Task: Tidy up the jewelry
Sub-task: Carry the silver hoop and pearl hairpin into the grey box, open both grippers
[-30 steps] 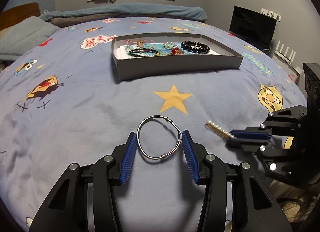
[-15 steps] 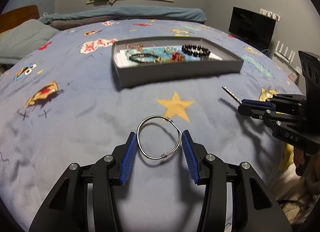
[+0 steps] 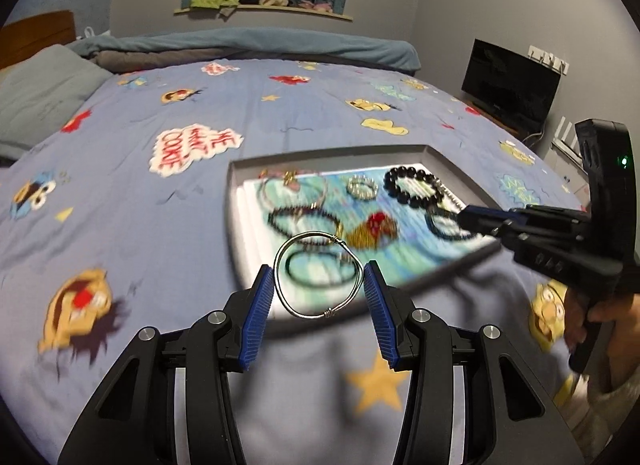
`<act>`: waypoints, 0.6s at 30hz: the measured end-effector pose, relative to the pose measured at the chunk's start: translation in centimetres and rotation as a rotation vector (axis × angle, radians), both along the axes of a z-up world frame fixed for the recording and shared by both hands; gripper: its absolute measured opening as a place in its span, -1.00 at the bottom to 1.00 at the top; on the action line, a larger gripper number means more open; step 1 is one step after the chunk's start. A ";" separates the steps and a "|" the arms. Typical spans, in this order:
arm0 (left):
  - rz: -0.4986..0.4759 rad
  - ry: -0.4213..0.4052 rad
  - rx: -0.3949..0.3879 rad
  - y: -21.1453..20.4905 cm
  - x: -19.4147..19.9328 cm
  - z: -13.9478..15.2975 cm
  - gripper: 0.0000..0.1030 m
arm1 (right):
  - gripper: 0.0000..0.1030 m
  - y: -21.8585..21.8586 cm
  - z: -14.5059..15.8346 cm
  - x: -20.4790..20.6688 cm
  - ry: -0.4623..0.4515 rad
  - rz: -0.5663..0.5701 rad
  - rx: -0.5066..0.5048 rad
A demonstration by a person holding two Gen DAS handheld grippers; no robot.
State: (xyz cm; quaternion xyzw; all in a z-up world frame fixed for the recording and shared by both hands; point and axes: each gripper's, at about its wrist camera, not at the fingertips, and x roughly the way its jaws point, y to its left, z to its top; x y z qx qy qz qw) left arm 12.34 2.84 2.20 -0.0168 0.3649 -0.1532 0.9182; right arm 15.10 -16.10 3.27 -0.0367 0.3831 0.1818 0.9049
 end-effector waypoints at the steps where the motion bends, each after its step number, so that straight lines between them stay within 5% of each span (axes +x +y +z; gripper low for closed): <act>1: -0.002 0.002 0.003 -0.2 0.7 0.1 -0.06 | -0.84 0.2 -0.2 0.8 0.013 -0.011 -0.009; 9: -0.015 0.102 0.026 -1.7 6.3 -2.0 -0.06 | -0.84 0.5 -2.4 4.9 0.130 -0.076 -0.020; 18: -0.030 0.167 0.058 -2.1 8.0 -3.9 -0.06 | -0.84 0.8 -4.0 6.2 0.215 -0.072 -0.050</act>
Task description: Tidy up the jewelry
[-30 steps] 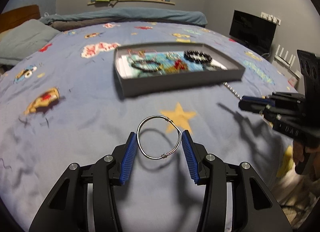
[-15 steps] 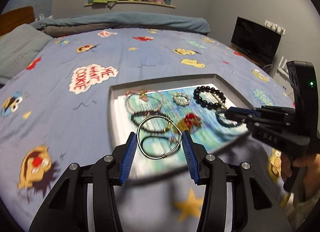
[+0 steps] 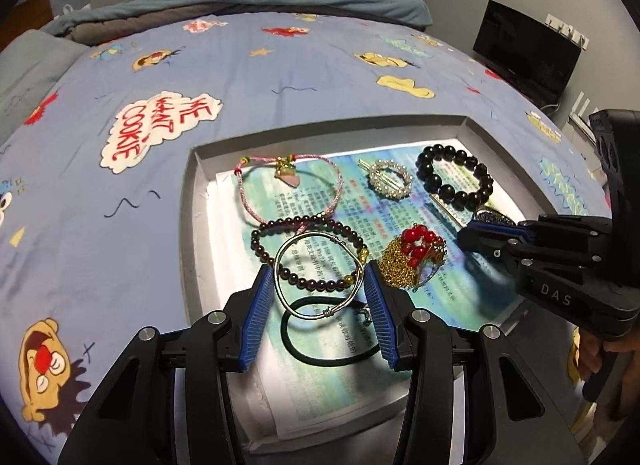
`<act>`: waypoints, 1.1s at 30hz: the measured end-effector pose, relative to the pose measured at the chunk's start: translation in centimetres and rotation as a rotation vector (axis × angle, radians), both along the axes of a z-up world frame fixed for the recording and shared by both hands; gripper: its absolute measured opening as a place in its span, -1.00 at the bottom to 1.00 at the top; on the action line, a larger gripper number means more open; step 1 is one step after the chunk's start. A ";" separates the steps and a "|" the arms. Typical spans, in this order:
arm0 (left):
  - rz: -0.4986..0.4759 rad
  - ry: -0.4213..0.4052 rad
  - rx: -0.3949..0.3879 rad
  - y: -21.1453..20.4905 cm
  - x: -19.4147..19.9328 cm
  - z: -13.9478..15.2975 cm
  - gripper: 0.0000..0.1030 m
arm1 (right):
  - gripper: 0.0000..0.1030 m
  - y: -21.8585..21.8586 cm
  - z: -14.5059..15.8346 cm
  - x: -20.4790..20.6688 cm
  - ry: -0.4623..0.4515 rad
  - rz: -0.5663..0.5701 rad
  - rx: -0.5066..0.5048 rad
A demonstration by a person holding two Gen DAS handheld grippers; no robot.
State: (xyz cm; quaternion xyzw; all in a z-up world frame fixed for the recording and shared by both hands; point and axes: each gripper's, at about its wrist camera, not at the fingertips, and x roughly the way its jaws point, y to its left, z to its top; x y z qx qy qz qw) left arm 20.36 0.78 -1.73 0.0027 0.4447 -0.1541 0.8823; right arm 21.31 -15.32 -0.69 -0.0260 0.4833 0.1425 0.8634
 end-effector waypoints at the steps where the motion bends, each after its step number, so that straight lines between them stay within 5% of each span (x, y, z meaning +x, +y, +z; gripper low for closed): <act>1: 0.001 0.008 0.007 0.0 0.1 -0.2 -0.06 | -0.84 0.0 0.0 0.0 0.001 -0.001 0.001; 10: -0.009 0.010 0.030 -0.5 0.1 -0.4 0.05 | -0.82 0.2 -0.1 0.0 0.008 0.008 0.015; 14: 0.003 -0.002 0.018 -0.3 -0.3 0.1 0.13 | -0.47 0.4 0.2 -0.4 -0.002 0.009 0.024; 33: 0.014 -0.110 0.061 0.3 -4.2 3.5 0.14 | -0.47 -2.1 4.2 -4.7 -0.131 -0.019 0.035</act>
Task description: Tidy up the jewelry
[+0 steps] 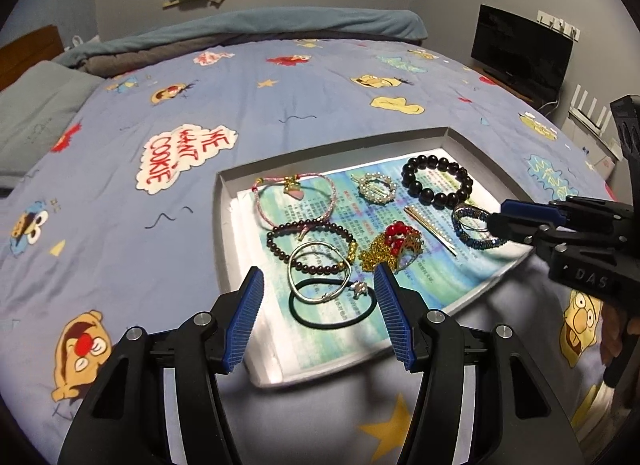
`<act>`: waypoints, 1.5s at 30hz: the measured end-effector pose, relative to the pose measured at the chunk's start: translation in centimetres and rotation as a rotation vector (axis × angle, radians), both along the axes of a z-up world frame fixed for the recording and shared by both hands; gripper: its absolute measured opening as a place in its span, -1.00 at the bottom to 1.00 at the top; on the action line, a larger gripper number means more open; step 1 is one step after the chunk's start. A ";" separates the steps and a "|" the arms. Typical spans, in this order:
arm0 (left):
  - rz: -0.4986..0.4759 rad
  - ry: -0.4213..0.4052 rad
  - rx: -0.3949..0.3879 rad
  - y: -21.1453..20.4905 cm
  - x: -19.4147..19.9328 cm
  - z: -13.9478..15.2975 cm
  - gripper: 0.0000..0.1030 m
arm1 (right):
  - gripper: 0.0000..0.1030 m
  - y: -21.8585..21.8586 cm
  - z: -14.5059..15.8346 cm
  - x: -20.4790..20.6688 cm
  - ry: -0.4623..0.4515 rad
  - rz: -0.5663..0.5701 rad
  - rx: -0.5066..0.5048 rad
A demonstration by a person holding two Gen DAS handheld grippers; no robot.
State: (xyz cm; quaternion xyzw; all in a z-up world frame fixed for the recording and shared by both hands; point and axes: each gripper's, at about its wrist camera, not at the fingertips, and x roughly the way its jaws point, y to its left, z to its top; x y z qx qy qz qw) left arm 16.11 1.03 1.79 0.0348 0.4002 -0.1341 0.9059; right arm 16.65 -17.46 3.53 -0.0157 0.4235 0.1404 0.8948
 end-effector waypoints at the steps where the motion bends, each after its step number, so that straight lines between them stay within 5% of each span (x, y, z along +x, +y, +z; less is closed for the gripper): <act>1: 0.003 -0.002 -0.001 0.1 -0.2 0.1 0.16 | -0.46 -0.2 0.2 -0.3 -0.005 -0.004 0.006; 5: 0.032 -0.023 -0.013 0.7 -1.7 0.8 0.50 | 0.25 -1.5 0.9 -2.0 -0.038 -0.027 0.031; 7: 0.049 -0.034 -0.008 1.0 -2.4 1.1 0.54 | 0.38 -1.8 1.2 -2.8 -0.048 -0.025 0.029; 10: 0.071 -0.039 -0.007 1.3 -3.6 1.6 0.60 | 0.90 -2.4 1.7 -4.2 -0.076 -0.029 0.033; 12: 0.083 -0.058 -0.002 1.5 -4.6 1.9 0.82 | 0.90 -2.9 2.2 -5.3 -0.103 -0.045 0.027; 26: 0.203 -0.097 0.019 1.5 -9.4 2.6 0.84 | 0.90 -2.4 1.6 -8.9 -0.185 -0.095 -0.086; 45: 0.165 -0.099 0.055 -0.2 -10.4 2.1 0.84 | 0.90 -2.7 1.2 -9.7 -0.167 -0.092 -0.050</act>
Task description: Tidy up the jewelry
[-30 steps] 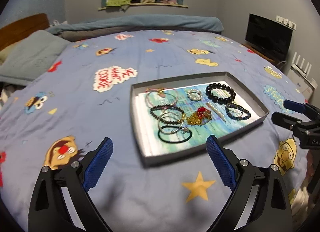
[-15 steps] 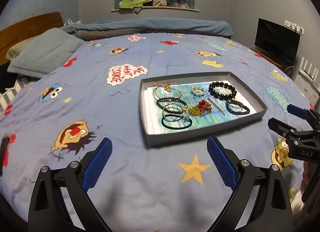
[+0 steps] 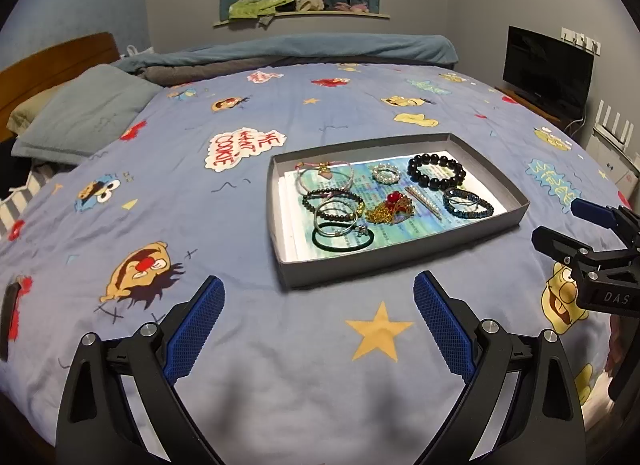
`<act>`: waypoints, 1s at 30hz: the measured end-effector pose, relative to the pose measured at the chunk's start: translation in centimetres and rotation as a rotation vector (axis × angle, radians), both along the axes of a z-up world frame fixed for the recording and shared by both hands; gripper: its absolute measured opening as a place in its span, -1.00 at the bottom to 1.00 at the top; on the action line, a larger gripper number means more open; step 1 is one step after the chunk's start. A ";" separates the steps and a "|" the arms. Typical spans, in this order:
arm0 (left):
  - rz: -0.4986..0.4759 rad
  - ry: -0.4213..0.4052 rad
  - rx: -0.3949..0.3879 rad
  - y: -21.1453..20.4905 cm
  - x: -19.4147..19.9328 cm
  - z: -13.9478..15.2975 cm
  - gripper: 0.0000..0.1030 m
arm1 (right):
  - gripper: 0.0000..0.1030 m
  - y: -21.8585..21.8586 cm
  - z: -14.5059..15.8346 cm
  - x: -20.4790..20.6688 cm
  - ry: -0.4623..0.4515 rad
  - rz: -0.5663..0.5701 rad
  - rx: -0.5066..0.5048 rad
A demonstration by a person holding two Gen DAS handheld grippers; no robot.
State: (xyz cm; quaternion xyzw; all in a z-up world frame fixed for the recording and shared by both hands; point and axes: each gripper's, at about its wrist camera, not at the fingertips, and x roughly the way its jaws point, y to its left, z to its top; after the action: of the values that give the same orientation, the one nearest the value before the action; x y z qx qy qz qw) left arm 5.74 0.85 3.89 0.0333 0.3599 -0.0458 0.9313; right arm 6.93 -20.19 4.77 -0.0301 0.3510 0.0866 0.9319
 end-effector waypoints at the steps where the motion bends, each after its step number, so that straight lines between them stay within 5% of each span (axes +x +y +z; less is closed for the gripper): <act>1: 0.000 0.000 -0.001 0.1 0.0 0.0 0.84 | 0.90 0.0 0.0 0.0 0.000 0.000 0.001; 30: -0.003 0.012 -0.006 -0.1 0.1 -0.3 0.84 | 0.90 0.5 -0.1 0.0 0.006 0.009 -0.002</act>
State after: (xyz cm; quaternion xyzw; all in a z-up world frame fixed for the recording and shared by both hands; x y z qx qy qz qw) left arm 5.87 0.78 3.62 0.0308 0.3654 -0.0485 0.9291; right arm 6.90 -19.74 4.72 -0.0324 0.3538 0.0907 0.9304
